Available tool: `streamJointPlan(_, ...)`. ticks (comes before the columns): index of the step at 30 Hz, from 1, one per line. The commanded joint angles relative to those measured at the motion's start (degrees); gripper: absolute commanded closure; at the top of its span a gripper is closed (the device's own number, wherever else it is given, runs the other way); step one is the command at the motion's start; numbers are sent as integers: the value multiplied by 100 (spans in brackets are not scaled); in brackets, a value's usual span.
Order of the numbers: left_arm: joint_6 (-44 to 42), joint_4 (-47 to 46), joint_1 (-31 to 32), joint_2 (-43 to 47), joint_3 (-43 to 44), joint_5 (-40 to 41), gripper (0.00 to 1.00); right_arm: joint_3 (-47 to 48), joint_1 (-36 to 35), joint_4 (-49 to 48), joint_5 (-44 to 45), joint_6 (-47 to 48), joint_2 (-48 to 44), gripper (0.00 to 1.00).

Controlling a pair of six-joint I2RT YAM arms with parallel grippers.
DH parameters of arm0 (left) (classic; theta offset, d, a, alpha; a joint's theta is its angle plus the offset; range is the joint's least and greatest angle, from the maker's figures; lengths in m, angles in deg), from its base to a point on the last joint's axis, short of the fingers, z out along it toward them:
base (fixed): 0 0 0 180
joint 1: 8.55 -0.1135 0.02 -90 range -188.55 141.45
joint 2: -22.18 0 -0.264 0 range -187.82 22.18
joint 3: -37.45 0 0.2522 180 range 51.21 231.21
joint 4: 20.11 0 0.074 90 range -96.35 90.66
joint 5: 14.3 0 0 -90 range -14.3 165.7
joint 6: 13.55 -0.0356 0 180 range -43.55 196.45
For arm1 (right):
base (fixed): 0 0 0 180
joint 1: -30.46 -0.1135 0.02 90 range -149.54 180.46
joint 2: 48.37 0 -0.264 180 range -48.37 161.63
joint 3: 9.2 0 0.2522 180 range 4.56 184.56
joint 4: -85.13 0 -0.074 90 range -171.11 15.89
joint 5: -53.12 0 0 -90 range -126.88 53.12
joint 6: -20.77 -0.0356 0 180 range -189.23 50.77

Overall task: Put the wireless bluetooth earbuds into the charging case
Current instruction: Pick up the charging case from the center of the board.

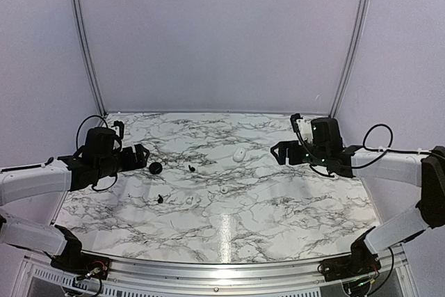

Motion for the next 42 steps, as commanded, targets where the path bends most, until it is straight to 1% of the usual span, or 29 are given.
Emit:
streamJointPlan(1, 89, -285, 53, 69, -60, 360, 1, 208, -97, 167, 278, 112, 38, 1)
streamJointPlan(3, 19, -370, 62, 195, -86, 330, 1, 427, -109, 303, 290, 223, 140, 1)
streamJointPlan(6, -127, -470, 65, 444, -164, 297, 1, 838, -118, 717, 16, 369, 423, 1)
streamJointPlan(10, -356, -524, 69, 643, -210, 28, 1, 1382, -146, 947, -140, 375, 945, 2)
streamJointPlan(15, -473, -562, 73, 769, -268, -8, 1, 2212, -531, 1401, 75, 490, 1863, 7)
streamJointPlan(19, -561, -576, 77, 908, -377, -2, 1, 2785, -785, 1688, 110, 541, 2706, 15)
streamJointPlan(22, -587, -585, 75, 988, -433, 0, 1, 3128, -923, 1774, 163, 598, 3147, 17)
streamJointPlan(27, -614, -625, 80, 943, -438, -63, 1, 3653, -949, 1895, 250, 602, 3743, 23)
streamJointPlan(32, -600, -737, 75, 854, -438, -94, 1, 4094, -954, 1951, 281, 659, 4235, 24)
streamJointPlan(37, -658, -786, 75, 807, -424, -97, 1, 4692, -947, 2077, 145, 744, 4706, 27)
streamJointPlan(42, -684, -820, 75, 798, -412, -76, 1, 5121, -952, 2193, -78, 869, 5008, 33)
